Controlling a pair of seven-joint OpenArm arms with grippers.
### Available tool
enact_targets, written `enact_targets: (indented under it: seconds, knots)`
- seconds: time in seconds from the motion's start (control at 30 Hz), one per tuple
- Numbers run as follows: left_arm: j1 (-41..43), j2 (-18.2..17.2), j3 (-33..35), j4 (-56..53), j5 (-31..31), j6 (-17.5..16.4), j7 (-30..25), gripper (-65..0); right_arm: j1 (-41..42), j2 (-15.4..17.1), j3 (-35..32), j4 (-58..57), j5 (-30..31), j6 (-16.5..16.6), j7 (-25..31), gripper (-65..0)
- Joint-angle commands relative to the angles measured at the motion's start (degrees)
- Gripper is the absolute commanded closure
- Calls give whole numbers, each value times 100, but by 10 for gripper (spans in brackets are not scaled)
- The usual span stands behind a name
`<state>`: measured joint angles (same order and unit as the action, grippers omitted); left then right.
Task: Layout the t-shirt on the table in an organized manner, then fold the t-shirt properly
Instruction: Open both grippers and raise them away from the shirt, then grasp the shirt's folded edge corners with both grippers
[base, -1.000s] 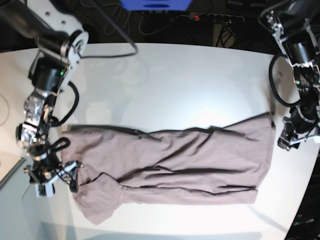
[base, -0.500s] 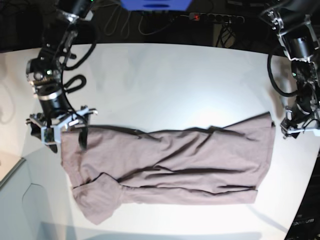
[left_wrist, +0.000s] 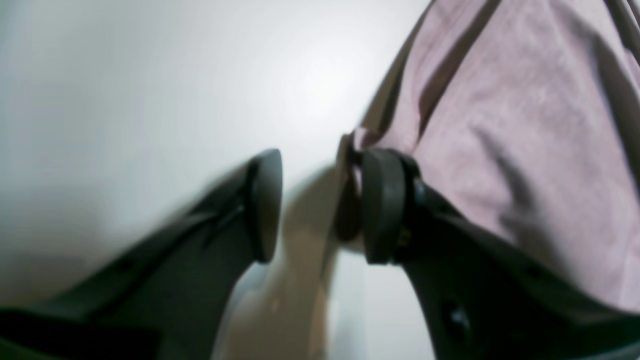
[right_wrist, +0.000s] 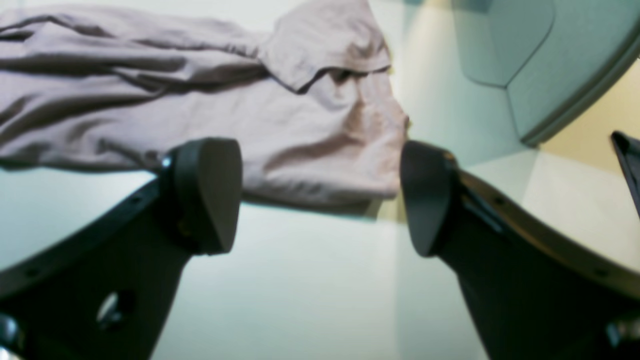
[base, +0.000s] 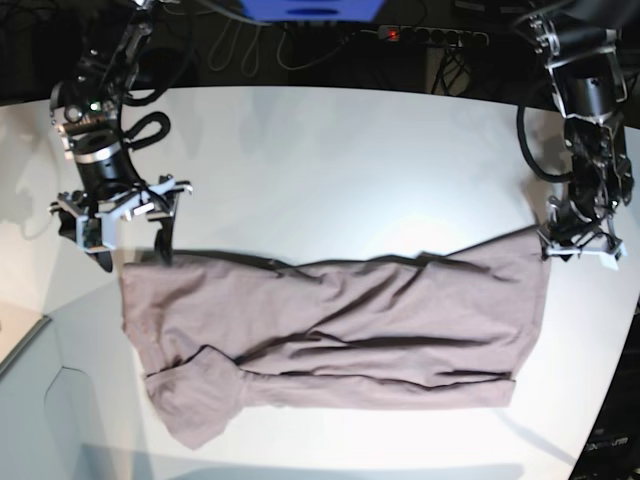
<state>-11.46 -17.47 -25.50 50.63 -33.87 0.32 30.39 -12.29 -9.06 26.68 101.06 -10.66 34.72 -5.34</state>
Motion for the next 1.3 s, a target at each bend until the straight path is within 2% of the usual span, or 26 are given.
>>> enact_targets:
  seconds: [0.0, 0.37, 0.5, 0.6, 0.7, 0.77, 0.83, 1.13, 1.27]
  knots:
    - [-133, -94, -13, 67, -20, -27, -46, -254, 12, 14, 0, 114, 85, 23, 170, -458]
    - [-203, 38, 13, 40, 15, -27, -46, -252, -190, 6, 132, 123, 85, 23, 187, -458]
    - [-291, -6, 638, -241, 15, -27, -81, -251, -182, 6, 299, 123, 85, 23, 187, -458]
    - [-388, -15, 954, -584, 15, -19, -477, -251, -173, 6, 387, 123, 85, 31, 187, -458]
    - [-388, -24, 1068, -857, 15, -19, -749, -193, -173, 22, 431, 123, 85, 40, 187, -458]
    - [-388, -24, 1060, -953, 15, -19, -837, -116, -173, 66, 484, 114, 85, 40, 187, -458]
    - [-388, -33, 1060, -997, 15, -19, -863, -8, -173, 128, 493, 105, 85, 40, 187, -458]
    - [-247, -77, 1033, -769, 7, -10, -819, 0, 328, 576, 590, -334, 85, 40, 143, -462]
    - [34, -191, 936, -241, -37, -10, -222, 0, 689, 972, 590, -1108, 85, 40, 143, -463]
